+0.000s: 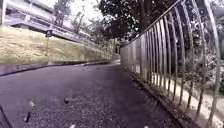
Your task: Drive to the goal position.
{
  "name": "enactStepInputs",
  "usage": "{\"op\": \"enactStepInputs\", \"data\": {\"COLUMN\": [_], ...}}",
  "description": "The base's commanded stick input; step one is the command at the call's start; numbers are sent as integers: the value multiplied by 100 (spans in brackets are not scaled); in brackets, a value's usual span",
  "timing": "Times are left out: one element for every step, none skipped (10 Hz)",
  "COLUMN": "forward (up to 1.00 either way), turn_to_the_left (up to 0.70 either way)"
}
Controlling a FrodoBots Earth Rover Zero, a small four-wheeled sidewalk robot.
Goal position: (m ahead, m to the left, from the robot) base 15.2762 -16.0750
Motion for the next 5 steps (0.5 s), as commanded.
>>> {"op": "enactStepInputs", "data": {"forward": [70,70,70,70,70], "turn_to_the_left": [0,0,0,0,0]}}
